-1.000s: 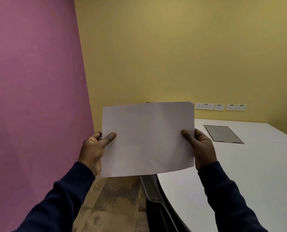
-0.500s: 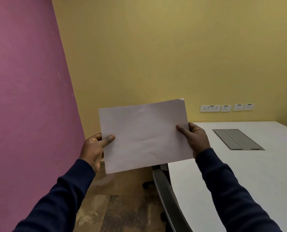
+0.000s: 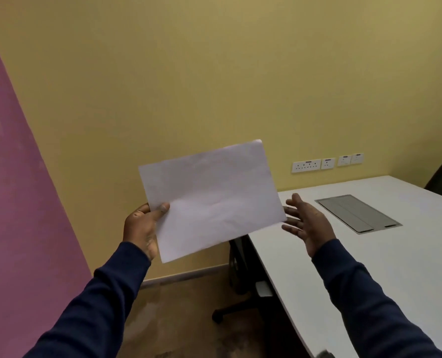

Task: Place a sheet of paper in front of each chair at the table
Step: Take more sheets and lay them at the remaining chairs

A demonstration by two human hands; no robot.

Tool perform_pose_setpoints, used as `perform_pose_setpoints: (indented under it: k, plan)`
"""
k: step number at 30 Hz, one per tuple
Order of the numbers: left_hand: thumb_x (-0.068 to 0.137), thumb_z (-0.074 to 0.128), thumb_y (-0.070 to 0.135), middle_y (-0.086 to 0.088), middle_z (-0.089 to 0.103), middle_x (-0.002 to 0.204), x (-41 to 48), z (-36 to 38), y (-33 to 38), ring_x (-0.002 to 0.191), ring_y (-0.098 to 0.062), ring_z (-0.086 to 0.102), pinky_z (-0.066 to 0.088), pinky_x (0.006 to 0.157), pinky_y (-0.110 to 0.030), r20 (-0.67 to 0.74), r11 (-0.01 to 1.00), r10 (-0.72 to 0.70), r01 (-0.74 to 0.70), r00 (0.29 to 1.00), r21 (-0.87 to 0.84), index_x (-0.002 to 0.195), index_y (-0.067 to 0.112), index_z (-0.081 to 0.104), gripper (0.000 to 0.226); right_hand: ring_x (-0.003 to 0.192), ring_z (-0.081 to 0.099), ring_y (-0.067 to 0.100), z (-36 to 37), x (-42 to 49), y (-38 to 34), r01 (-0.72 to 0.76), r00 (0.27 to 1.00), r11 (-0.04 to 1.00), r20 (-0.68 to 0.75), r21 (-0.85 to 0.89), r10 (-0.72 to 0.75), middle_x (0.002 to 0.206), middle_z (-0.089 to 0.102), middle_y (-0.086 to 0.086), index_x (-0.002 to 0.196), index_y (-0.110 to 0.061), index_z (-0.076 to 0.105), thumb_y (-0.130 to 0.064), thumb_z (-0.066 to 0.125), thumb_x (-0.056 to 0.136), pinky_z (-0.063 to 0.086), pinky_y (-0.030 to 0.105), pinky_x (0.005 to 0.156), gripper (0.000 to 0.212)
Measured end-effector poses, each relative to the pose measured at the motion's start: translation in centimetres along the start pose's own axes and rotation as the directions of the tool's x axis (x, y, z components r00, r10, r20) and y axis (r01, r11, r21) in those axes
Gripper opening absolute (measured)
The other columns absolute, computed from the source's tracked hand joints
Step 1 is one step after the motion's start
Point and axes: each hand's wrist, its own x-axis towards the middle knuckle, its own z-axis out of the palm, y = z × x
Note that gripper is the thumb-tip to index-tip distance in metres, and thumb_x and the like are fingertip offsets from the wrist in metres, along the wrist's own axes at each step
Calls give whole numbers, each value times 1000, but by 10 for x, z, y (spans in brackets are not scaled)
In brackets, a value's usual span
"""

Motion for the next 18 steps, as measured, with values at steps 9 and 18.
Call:
perform_pose_setpoints:
  k: [9,18]
  plan:
    - [83,73,1,-12,73,106,151,81,-58,89,-31,69,57,84,-49,149,979,-175,188,973,-84,96,11,71,16,104,72,31,50,80,59,-160,987,981,34,110,157,114,74,10,120,-13,62,-54,70,84,60,38,74,55]
    - [84,74,5,-16,73,110,280,195,-150,96,-36,69,56,84,-54,245,928,-348,370,905,-50,110,6,70,26,81,74,21,28,226,74,-60,964,989,-250,138,93,98,75,3,108,-11,68,-26,70,91,58,30,62,22]
